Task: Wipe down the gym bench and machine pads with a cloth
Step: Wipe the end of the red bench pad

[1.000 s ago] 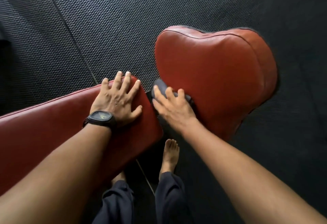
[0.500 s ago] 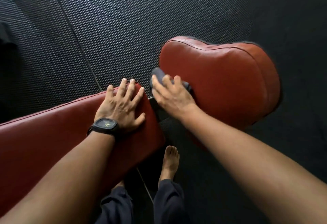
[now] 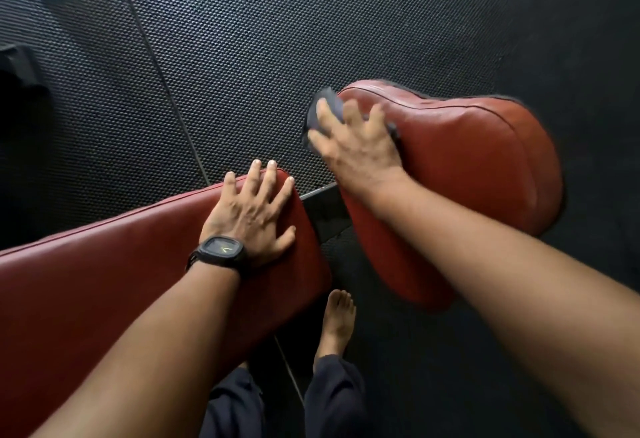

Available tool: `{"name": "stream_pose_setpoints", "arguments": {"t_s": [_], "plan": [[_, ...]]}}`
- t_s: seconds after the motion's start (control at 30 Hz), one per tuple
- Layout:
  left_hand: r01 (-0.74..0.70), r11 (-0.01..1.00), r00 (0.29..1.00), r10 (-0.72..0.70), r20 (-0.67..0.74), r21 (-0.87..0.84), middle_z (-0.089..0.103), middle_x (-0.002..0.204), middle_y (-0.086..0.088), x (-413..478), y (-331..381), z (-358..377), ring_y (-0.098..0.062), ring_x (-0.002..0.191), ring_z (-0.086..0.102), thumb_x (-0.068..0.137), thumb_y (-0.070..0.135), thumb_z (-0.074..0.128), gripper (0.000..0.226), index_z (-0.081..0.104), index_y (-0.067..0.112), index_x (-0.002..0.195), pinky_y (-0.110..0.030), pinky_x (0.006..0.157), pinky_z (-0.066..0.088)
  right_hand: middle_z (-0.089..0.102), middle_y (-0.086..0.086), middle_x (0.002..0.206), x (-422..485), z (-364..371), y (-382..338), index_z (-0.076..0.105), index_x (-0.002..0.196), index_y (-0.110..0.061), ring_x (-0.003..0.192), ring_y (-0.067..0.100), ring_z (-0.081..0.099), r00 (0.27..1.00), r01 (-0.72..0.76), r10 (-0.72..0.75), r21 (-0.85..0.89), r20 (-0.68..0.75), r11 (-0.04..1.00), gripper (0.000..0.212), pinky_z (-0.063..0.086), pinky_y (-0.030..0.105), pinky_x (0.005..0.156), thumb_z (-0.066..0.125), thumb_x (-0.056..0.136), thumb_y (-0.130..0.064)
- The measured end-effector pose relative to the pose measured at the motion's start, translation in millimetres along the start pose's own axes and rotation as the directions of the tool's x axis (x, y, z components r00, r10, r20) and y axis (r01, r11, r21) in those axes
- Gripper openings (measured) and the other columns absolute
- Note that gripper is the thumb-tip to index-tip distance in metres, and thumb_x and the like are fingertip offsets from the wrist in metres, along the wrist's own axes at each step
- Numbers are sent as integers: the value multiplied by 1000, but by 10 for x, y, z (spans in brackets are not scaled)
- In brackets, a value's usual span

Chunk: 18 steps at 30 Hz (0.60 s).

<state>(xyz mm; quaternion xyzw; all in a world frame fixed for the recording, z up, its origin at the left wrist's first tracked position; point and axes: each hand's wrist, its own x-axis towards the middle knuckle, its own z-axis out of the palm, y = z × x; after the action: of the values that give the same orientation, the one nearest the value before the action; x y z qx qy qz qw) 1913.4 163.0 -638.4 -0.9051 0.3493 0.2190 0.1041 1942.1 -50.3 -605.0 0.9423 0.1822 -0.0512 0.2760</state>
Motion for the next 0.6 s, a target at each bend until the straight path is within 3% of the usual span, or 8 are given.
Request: {"name": "stream_pose_setpoints", "arguments": {"t_s": [0.07,0.2,0.3,0.43,0.6], "plan": [[-4,1000,1000,4,9,-2,16,168,-17,-2,4,-3,-38,153,17,83,70,12,91,17,24,162,-64,115,23,58,-1,143,-37,-119,173,72,110,-41,108,32,45,995,-97,96,38,25,995,36,42,45,82,42,91,-33],[-4,1000,1000,4,14,-7,14,168,-16,0,-2,-5,-38,154,15,87,72,20,89,14,24,162,-63,115,23,57,1,145,-502,-315,273,72,112,-37,98,32,61,963,-252,258,86,-77,964,34,49,40,75,45,95,-26],[-5,1000,1000,5,19,-2,14,168,-17,2,-2,-11,-38,154,15,87,72,19,89,14,24,162,-63,116,23,50,2,151,-790,-349,24,68,121,-35,100,33,49,967,-253,253,58,-4,966,43,46,42,75,38,95,-20],[-6,1000,1000,6,19,3,16,168,-17,-4,-6,-25,-38,153,17,85,71,14,91,16,24,162,-63,115,24,48,-2,153,-818,-259,-9,66,125,-36,109,30,36,995,-94,93,28,19,995,46,45,43,77,34,95,-23],[-12,1000,1000,12,10,1,15,168,-17,-1,-5,-5,-38,153,16,89,72,24,88,14,24,163,-63,115,23,49,3,152,-921,-430,463,63,130,-36,105,33,36,928,-340,356,142,-113,930,38,47,47,74,45,102,-17]]}}
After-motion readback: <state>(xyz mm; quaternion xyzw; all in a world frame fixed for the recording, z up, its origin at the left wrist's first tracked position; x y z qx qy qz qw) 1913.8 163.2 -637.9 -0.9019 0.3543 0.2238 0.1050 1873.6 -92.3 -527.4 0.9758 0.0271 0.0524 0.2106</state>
